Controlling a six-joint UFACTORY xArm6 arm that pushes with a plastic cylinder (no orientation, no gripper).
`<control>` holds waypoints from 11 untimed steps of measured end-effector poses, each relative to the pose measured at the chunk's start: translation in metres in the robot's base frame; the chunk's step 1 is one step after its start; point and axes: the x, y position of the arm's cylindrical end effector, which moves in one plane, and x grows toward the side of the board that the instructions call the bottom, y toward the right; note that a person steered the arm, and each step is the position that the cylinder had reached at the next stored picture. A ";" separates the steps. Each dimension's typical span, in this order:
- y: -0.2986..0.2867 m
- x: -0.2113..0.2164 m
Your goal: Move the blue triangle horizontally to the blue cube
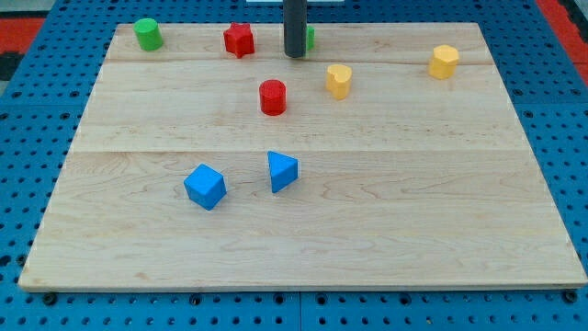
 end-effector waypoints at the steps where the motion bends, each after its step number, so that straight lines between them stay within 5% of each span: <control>1: 0.000 -0.006; 3: -0.007 0.026; 6: -0.119 0.084; 11: -0.003 0.278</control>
